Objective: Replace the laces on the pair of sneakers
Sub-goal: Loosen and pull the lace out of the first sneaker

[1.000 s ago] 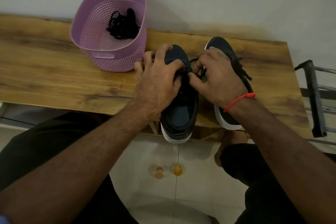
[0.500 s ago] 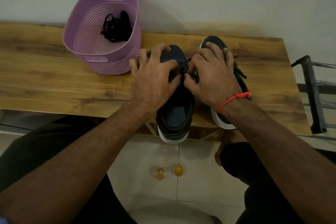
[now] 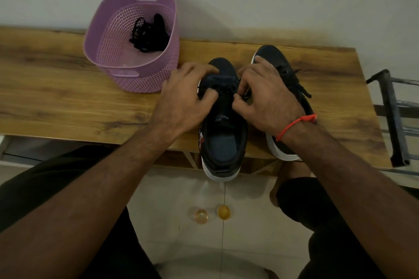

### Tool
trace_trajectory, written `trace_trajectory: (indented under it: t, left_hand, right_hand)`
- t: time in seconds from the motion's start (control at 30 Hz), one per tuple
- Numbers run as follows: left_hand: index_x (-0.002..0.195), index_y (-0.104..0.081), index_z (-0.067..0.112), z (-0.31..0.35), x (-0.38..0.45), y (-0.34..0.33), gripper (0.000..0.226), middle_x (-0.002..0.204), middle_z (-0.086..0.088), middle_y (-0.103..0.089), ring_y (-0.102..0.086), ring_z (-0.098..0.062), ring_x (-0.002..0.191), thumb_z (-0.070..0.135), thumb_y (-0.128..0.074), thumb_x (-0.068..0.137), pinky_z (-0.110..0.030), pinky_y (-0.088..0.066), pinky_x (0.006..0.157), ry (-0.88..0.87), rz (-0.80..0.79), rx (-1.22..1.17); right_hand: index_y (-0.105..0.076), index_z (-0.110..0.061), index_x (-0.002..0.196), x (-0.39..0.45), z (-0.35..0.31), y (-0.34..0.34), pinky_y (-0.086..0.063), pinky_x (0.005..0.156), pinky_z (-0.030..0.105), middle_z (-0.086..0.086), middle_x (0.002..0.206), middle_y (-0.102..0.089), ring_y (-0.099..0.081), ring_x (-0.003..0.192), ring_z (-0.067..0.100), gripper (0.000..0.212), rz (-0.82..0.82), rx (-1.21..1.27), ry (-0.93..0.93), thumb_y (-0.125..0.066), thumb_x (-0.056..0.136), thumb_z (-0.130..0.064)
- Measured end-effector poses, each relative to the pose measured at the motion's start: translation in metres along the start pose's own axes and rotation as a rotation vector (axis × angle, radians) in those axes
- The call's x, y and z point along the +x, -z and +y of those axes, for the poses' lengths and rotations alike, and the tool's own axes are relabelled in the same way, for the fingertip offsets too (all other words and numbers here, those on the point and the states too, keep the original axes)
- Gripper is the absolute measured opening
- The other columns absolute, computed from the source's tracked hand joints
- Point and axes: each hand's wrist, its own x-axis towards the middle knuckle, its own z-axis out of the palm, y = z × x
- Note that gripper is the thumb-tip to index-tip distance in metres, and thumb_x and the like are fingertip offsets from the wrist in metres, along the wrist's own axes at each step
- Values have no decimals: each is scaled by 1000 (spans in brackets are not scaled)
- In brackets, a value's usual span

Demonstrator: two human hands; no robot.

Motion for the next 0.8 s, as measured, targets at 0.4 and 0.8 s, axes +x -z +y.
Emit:
trace_trajectory:
  t: [0.4, 0.8]
  left_hand:
    - [97, -65, 25, 10, 4, 1, 12, 113, 8, -64, -58, -9, 104, 33, -67, 89, -31, -48, 88, 49, 181, -38]
    - [129, -65, 35, 10, -2, -9, 43, 155, 3, -39, -33, -28, 132, 48, -66, 88, -42, -31, 105, -38, -2, 178]
  right_hand:
    - [-56, -14, 92, -1, 2, 1, -10, 124, 36, 8, 131, -54, -23, 146, 26, 13, 22, 28, 11, -64, 91, -24]
    - [-51, -15, 89, -1, 0, 0, -9, 123, 31, 11, 126, -56, -30, 141, 27, 13, 41, 24, 46, -63, 91, -21]
